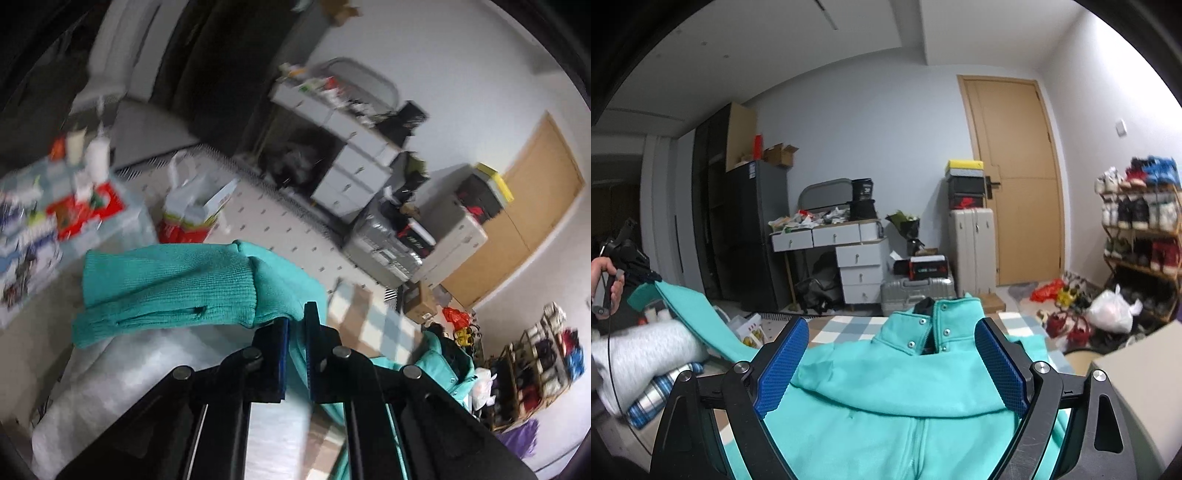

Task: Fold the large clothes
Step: 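Grasp the other sleeve cuff with the left gripper and lift it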

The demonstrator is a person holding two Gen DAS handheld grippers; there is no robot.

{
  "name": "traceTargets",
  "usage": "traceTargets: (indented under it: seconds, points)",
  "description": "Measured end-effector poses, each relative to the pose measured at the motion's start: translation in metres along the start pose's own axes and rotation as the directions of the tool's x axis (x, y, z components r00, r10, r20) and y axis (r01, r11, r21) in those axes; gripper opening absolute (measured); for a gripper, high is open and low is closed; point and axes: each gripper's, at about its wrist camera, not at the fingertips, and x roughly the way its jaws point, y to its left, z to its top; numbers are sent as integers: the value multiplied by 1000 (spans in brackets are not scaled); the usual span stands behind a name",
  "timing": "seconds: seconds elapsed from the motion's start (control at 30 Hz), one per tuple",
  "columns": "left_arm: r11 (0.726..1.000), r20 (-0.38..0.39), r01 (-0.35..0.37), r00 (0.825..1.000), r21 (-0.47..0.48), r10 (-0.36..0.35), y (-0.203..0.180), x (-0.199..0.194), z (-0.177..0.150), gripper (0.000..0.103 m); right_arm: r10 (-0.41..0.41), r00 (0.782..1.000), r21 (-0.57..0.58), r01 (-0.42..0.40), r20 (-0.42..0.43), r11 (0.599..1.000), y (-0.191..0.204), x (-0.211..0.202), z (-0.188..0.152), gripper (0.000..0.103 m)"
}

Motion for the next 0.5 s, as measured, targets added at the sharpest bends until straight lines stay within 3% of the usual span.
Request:
traceTargets:
  seconds: [0.1, 0.2, 0.33, 0.4, 0.5]
  points:
    - [990, 46, 29, 998, 139, -35, -54, -12, 0, 3, -11, 1000, 17, 10, 11, 1000, -4, -2, 1, 92]
    - [960, 42, 120, 990, 254, -135, -105, -20, -11, 3, -24, 1000, 19, 24, 18, 1000, -6, -2, 1, 92]
    - [856, -16, 256, 960, 449, -278, -190, -25, -49, 3, -86, 996, 49, 86, 15, 995, -17, 0, 2, 92]
    - [783, -105, 348, 932, 515, -346, -234, -14, -80, 3, -148, 989, 94, 148, -5, 985, -30, 3, 2, 92]
    - [705, -224, 437, 898, 559, -379, -277, 14, -121, 3, -247, 968, 211, 251, -46, 945, -63, 6, 0, 92]
